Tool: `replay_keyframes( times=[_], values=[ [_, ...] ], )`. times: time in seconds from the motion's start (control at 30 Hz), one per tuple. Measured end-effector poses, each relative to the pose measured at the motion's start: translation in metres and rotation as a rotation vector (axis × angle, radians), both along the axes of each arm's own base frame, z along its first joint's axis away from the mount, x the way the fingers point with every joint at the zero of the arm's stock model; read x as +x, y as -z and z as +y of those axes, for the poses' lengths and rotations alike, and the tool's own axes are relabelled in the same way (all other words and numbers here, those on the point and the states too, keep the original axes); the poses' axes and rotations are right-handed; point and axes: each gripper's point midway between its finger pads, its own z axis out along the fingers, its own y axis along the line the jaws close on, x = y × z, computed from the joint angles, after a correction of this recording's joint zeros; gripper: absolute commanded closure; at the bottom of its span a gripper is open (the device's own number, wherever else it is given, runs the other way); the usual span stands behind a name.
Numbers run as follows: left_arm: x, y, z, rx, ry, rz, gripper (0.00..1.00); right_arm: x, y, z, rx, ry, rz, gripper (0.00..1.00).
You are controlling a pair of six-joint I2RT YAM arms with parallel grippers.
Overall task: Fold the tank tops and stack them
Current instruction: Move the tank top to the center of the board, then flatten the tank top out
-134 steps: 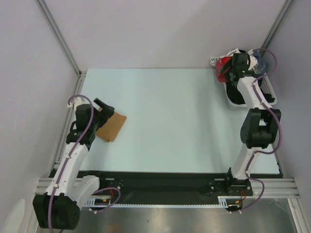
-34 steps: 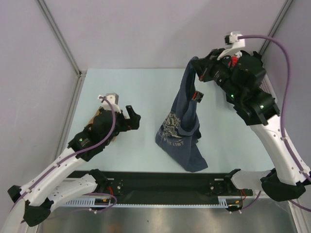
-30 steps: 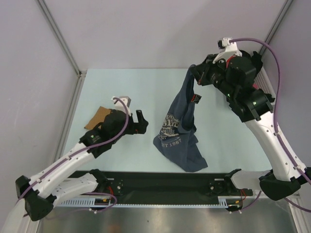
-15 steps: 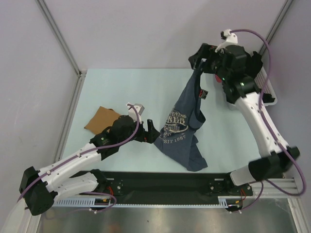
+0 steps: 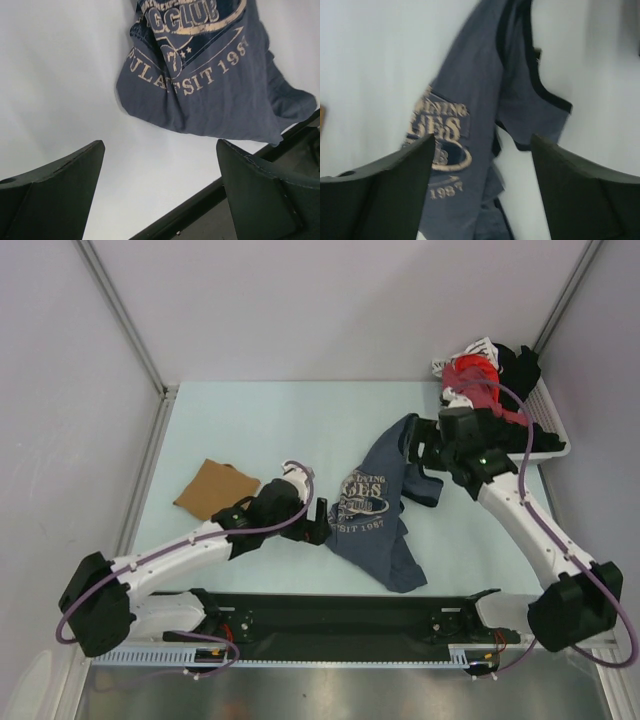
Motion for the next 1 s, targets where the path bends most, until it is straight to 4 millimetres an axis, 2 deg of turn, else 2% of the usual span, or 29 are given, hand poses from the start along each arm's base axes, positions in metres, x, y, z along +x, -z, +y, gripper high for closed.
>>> replay_keyframes(
  times=[0.1,0.23,0.4,0.53,0.63,0.67,0.7,0.73,0.77,0.8,0.83,0.93,1.0],
  values=[
    [-0.003,0.016,-0.003,0.049,0.009,0.039,0.0,-0.023,0.022,-0.018,-0.01,0.033,0.027,0.05],
    [-0.01,0.031,-0.012,0.098,0.031,0.071,0.0,-0.037,0.058,-0.034,-0.037,0.075,0.091,0.06],
    [-0.015,0.045,-0.036,0.132,0.053,0.106,0.0,-0.032,0.105,-0.053,-0.053,0.148,0.183,0.13],
    [-0.005,0.065,-0.051,0.176,0.02,0.141,0.02,-0.016,0.136,-0.066,-0.064,0.21,0.237,0.17],
    [0.003,0.077,-0.055,0.21,-0.012,0.158,0.17,-0.006,0.161,-0.073,-0.07,0.239,0.283,0.2],
    [0.005,0.079,-0.056,0.216,-0.023,0.162,0.34,-0.004,0.169,-0.074,-0.071,0.245,0.299,0.22],
    [0.007,0.081,-0.056,0.218,-0.036,0.166,0.44,-0.003,0.175,-0.074,-0.071,0.248,0.311,0.3],
    [0.01,0.083,-0.055,0.224,-0.044,0.166,0.52,-0.004,0.183,-0.074,-0.073,0.248,0.329,0.4],
    [0.011,0.085,-0.055,0.225,-0.052,0.169,0.75,-0.004,0.188,-0.073,-0.07,0.247,0.341,0.56],
    [0.012,0.085,-0.054,0.223,-0.062,0.173,0.91,-0.004,0.192,-0.071,-0.067,0.24,0.35,0.96],
    [0.014,0.086,-0.052,0.223,-0.072,0.176,1.0,-0.003,0.194,-0.07,-0.06,0.236,0.355,1.0],
    [0.029,0.085,-0.039,0.217,-0.112,0.183,1.0,-0.003,0.194,-0.068,-0.046,0.237,0.354,1.0],
    [0.044,0.08,-0.021,0.215,-0.162,0.182,1.0,-0.003,0.189,-0.068,-0.039,0.236,0.348,1.0]
  ],
)
